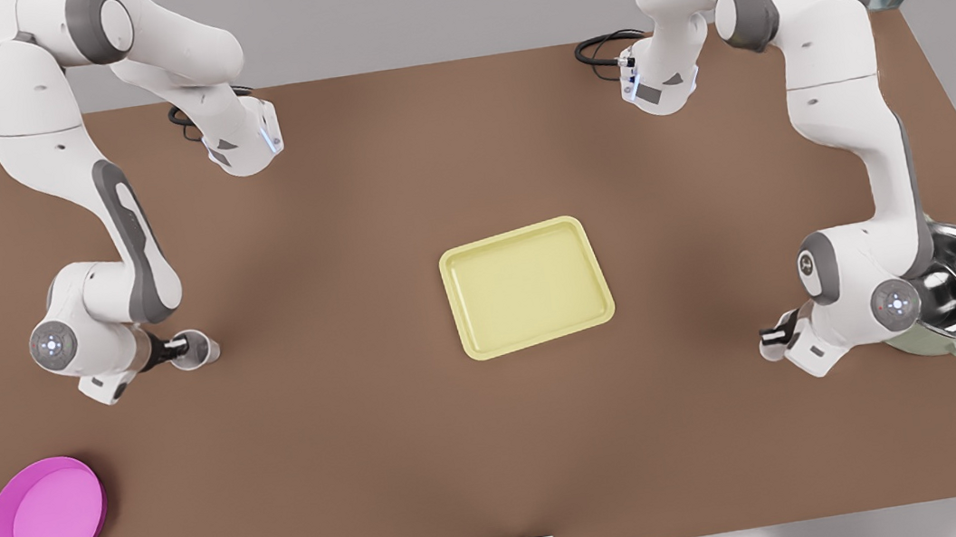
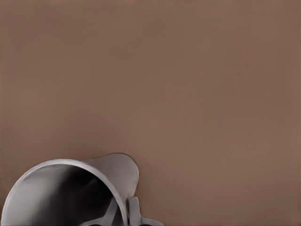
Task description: Use both arms to respectively pick up the white IKEA cups from the middle-left and middle-right positions, then place the white IKEA cups onto the middle-middle tray, ensuring that the cups remain upright and do not tip over
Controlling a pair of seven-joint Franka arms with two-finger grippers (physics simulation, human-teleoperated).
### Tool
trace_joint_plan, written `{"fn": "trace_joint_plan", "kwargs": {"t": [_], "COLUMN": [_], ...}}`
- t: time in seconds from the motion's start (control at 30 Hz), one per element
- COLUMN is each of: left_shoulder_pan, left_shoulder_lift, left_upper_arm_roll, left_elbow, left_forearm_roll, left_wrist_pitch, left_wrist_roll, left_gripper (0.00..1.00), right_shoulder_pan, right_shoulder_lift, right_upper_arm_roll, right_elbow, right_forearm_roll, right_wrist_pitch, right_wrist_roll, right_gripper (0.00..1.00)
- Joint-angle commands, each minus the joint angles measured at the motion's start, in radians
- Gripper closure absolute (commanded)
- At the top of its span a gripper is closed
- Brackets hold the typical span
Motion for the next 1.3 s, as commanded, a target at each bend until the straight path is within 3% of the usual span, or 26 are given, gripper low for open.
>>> {"fn": "trace_joint_plan", "kwargs": {"t": [0.0, 0.07, 0.17, 0.23, 0.3, 0.63, 0.67, 0.7, 0.73, 1.0, 1.03, 1.07, 1.1, 1.27], "left_shoulder_pan": [-0.078, -0.304, -0.436, -0.424, -0.339, -0.316, -0.316, -0.316, -0.315, -0.289, -0.289, -0.289, -0.258, -0.223], "left_shoulder_lift": [-0.005, -0.013, -0.033, -0.18, -0.223, -0.162, -0.162, -0.16, -0.16, -0.165, -0.17, -0.173, -0.173, -0.209], "left_upper_arm_roll": [-0.011, -0.011, -0.08, -0.121, -0.223, -0.273, -0.273, -0.273, -0.273, -0.289, -0.289, -0.292, -0.324, -0.347], "left_elbow": [0.042, 0.042, 0.037, -0.197, -0.282, -0.345, -0.345, -0.345, -0.345, -0.343, -0.343, -0.343, -0.343, -0.339], "left_forearm_roll": [0.019, 0.035, 0.039, 0.038, 0.039, 0.097, 0.101, 0.102, 0.11, 0.116, 0.116, 0.114, 0.114, 0.114], "left_wrist_pitch": [-0.137, -0.182, -0.179, 0.045, 0.131, 0.242, 0.242, 0.24, 0.24, 0.229, 0.225, 0.222, 0.22, 0.164], "left_wrist_roll": [-0.398, -0.662, -0.952, -0.971, -0.971, -0.972, -0.972, -0.971, -0.972, -0.971, -0.971, -0.971, -0.972, -0.972], "left_gripper": [0.79, 0.79, 0.79, 0.79, 0.79, 0.79, 0.75, 0.46, 0.0, 0.0, 0.0, 0.0, 0.0, 0.0], "right_shoulder_pan": [0.003, 0.037, 0.135, 0.247, 0.373, 0.793, 0.818, 0.844, 0.862, 0.877, 0.876, 0.877, 0.879, 0.877], "right_shoulder_lift": [0.0, 0.0, 0.0, 0.024, 0.05, 0.19, 0.205, 0.22, 0.24, 0.317, 0.319, 0.325, 0.326, 0.325], "right_upper_arm_roll": [0.006, 0.006, 0.006, 0.006, 0.006, 0.001, 0.003, 0.003, 0.003, 0.006, 0.006, 0.006, 0.006, 0.006], "right_elbow": [0.036, 0.111, 0.155, 0.217, 0.276, 0.444, 0.445, 0.445, 0.448, 0.448, 0.448, 0.448, 0.448, 0.456], "right_forearm_roll": [0.0, 0.076, 0.228, 0.265, 0.262, 0.225, 0.228, 0.23, 0.234, 0.237, 0.237, 0.236, 0.233, 0.233], "right_wrist_pitch": [-0.059, -0.128, -0.136, -0.108, -0.056, 0.203, 0.243, 0.276, 0.3, 0.331, 0.331, 0.332, 0.335, 0.335], "right_wrist_roll": [-0.029, -0.028, -0.019, 0.015, 0.089, 0.27, 0.271, 0.302, 0.308, 0.325, 0.325, 0.317, 0.31, 0.308], "right_gripper": [0.79, 0.79, 0.79, 0.79, 0.79, 0.79, 0.79, 0.79, 0.79, 0.79, 0.61, 0.11, 0.0, 0.0]}}
